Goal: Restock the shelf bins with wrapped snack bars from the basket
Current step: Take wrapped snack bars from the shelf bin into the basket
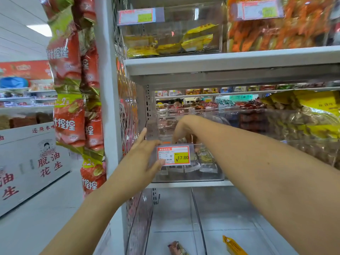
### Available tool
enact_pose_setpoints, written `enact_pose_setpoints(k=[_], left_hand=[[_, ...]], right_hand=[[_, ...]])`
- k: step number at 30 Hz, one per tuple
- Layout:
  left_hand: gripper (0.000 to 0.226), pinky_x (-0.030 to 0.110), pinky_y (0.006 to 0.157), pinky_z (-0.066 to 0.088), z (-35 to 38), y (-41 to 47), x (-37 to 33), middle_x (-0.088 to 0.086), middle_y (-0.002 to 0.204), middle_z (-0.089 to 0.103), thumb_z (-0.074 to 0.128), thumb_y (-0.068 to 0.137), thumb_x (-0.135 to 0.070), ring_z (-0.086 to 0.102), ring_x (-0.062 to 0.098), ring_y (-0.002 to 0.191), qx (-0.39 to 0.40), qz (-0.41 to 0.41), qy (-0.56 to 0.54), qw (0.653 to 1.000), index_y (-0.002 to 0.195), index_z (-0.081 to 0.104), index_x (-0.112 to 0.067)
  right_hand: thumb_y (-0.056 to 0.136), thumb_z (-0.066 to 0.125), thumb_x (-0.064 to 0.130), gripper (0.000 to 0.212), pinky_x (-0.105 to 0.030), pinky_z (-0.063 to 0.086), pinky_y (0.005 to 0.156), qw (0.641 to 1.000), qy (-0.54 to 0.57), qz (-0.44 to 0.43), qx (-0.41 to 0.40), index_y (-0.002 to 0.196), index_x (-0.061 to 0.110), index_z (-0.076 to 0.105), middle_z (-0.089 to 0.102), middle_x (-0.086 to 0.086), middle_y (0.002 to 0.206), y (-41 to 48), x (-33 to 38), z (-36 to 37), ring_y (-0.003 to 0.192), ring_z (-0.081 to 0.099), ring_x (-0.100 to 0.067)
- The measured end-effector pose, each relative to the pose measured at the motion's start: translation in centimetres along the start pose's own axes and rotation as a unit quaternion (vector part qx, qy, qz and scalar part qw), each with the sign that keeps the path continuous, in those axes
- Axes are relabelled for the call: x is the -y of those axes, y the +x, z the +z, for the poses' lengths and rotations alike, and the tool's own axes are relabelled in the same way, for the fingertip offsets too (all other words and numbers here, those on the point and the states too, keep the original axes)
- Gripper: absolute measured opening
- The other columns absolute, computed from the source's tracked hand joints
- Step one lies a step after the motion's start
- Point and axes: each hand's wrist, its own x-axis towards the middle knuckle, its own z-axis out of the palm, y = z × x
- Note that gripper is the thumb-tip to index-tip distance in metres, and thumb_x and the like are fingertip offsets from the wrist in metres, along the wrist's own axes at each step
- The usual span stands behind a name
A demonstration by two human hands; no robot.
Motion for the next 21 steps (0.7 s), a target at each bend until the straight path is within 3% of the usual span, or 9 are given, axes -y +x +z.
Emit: enact_pose_setpoints(k=[4, 6, 8, 10, 11, 16, 18, 20, 21], left_hand=[[0.046, 0.026, 0.113, 0.018, 0.1, 0.0, 0.0, -0.008, 0.150, 0.033, 0.052, 0.094, -0.033, -0.015, -0.004, 0.141, 0.002, 0.001, 0.002, 1.000, 0.137, 0.041, -0.021], [0.046, 0.028, 0.114, 0.017, 0.1, 0.1, 0.0, -0.008, 0.150, 0.034, 0.052, 0.094, -0.033, -0.014, -0.003, 0.141, 0.003, 0.000, 0.007, 1.000, 0.137, 0.041, -0.020], [0.045, 0.030, 0.114, 0.018, 0.1, 0.1, 0.1, -0.007, 0.150, 0.035, 0.053, 0.094, -0.032, -0.014, -0.003, 0.141, 0.002, 0.000, 0.008, 1.000, 0.136, 0.042, -0.020], [0.045, 0.030, 0.113, 0.019, 0.1, 0.1, 0.1, -0.007, 0.150, 0.035, 0.053, 0.094, -0.033, -0.014, -0.004, 0.141, 0.006, -0.002, 0.011, 1.000, 0.136, 0.042, -0.020], [0.046, 0.031, 0.113, 0.019, 0.1, 0.1, 0.1, -0.007, 0.150, 0.035, 0.053, 0.094, -0.033, -0.014, -0.004, 0.141, 0.007, -0.002, 0.014, 1.000, 0.137, 0.042, -0.020], [0.047, 0.034, 0.113, 0.022, 0.0, 0.2, 0.0, -0.006, 0.149, 0.037, 0.056, 0.093, -0.031, -0.009, 0.000, 0.143, 0.005, -0.006, 0.017, 1.000, 0.137, 0.044, -0.018], [0.046, 0.034, 0.112, 0.024, 0.2, -0.1, -0.4, -0.005, 0.147, 0.036, 0.060, 0.091, -0.029, 0.004, 0.005, 0.144, -0.029, -0.008, 0.014, 0.999, 0.134, 0.047, -0.019], [0.044, 0.035, 0.108, 0.031, 0.4, -0.6, -0.6, -0.002, 0.141, 0.037, 0.064, 0.088, -0.025, 0.025, 0.016, 0.141, -0.072, -0.023, 0.007, 0.997, 0.129, 0.050, -0.018], [0.043, 0.037, 0.106, 0.035, 0.5, -0.7, -0.7, 0.000, 0.138, 0.039, 0.065, 0.088, -0.024, 0.033, 0.019, 0.138, -0.084, -0.029, 0.005, 0.996, 0.128, 0.050, -0.018]], right_hand=[[0.092, 0.061, 0.038, 0.066, -0.038, 0.051, 0.096, 0.996, 0.046, 0.037, 0.066, 0.141, 0.001, 0.037, 0.052, -0.024, 0.130, 1.3, -0.9, 0.1, 0.090, 0.064, -0.033], [0.090, 0.065, 0.033, 0.057, -0.035, 0.053, 0.092, 0.995, 0.079, 0.028, 0.050, 0.130, 0.002, 0.040, 0.055, -0.022, 0.119, 1.7, -1.8, -0.1, 0.087, 0.064, -0.031], [0.093, 0.060, 0.029, 0.035, -0.027, 0.053, 0.075, 0.995, 0.102, 0.003, 0.021, 0.117, 0.014, 0.040, 0.053, -0.013, 0.100, 1.5, -2.5, -0.4, 0.076, 0.056, -0.023], [0.097, 0.051, 0.031, 0.019, -0.022, 0.038, 0.052, 0.993, 0.116, -0.008, -0.013, 0.099, 0.012, 0.047, 0.043, -0.003, 0.075, 1.2, -2.8, -0.4, 0.057, 0.040, -0.014], [0.099, 0.048, 0.033, 0.023, -0.021, 0.030, 0.049, 0.992, 0.122, -0.014, -0.021, 0.088, 0.013, 0.045, 0.036, -0.001, 0.068, 1.0, -2.6, -0.3, 0.052, 0.032, -0.011], [0.096, 0.053, 0.038, 0.031, -0.020, 0.028, 0.050, 0.981, 0.180, -0.070, -0.029, 0.078, 0.015, 0.044, 0.031, 0.002, 0.061, 1.0, 0.1, 0.3, 0.051, 0.029, -0.010], [0.096, 0.052, 0.041, 0.029, -0.022, 0.041, 0.063, 0.981, 0.172, -0.091, -0.015, 0.091, 0.014, 0.046, 0.043, -0.001, 0.073, 1.0, 1.3, 0.8, 0.065, 0.045, -0.014], [0.096, 0.054, 0.039, 0.029, -0.027, 0.047, 0.087, 0.974, 0.201, -0.108, -0.005, 0.105, 0.012, 0.049, 0.051, -0.005, 0.089, 1.2, 1.9, 1.1, 0.090, 0.053, -0.019], [0.095, 0.056, 0.035, 0.027, -0.027, 0.048, 0.086, 0.970, 0.216, -0.116, -0.001, 0.102, 0.009, 0.052, 0.052, -0.004, 0.088, 1.3, 1.9, 1.2, 0.088, 0.053, -0.019]])
